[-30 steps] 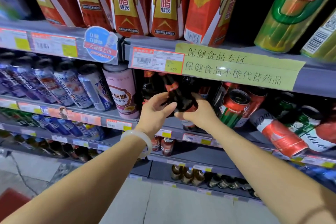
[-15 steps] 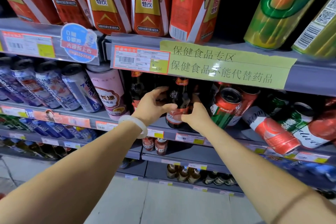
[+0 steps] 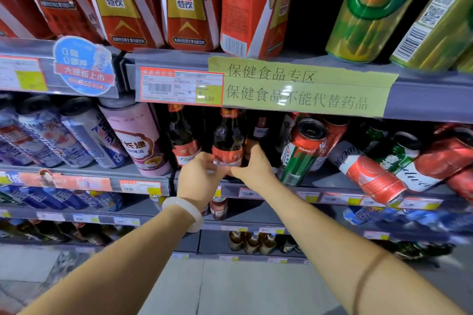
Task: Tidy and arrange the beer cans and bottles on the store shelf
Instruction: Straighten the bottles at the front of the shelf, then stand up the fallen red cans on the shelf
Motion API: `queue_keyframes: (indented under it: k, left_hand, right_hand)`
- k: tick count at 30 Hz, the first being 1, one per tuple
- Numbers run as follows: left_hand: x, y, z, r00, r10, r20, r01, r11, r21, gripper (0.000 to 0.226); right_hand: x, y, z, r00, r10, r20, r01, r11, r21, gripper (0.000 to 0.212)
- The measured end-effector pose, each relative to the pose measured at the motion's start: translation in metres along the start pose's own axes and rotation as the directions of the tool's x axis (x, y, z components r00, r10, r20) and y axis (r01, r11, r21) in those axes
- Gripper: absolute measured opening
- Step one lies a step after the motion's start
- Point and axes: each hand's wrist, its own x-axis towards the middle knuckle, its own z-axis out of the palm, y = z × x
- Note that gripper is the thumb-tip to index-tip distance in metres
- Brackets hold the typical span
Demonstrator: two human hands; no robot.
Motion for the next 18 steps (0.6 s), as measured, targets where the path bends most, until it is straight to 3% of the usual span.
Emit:
queue_keyframes:
  k: [3, 9, 12, 15, 18]
  left_hand:
    - [-0.012, 0.005, 0.009, 0.983, 0.107, 0.147, -0.122, 0.988, 0.096, 0.034]
    - [-0.027, 0.042, 0.043, 0.853, 0.4, 0.335, -0.434, 0.901, 0.03, 0.041]
    - [-0.037, 0.066, 0.069, 0.744, 0.525, 0.413, -0.585, 0.811, 0.022, 0.041]
    - [-0.044, 0.09, 0.101, 0.635, 0.549, 0.544, -0.661, 0.75, 0.016, 0.058]
    - [-0.046, 0.11, 0.137, 0.568, 0.528, 0.631, -0.698, 0.715, 0.03, 0.074]
  right_hand:
    - [-0.013, 0.015, -0.006, 0.999, -0.027, 0.028, 0.026, 0.999, 0.038, 0.059]
    - [-0.063, 0.073, -0.04, 0.995, 0.069, 0.075, -0.065, 0.997, -0.053, 0.041]
    - [-0.081, 0.114, -0.068, 0.985, 0.152, -0.088, -0.153, 0.988, -0.011, 0.032]
    - [-0.096, 0.15, -0.106, 0.898, 0.282, -0.337, -0.231, 0.956, 0.182, 0.023]
    - [-0.1, 0.185, -0.135, 0.812, 0.374, -0.447, -0.286, 0.924, 0.253, 0.045]
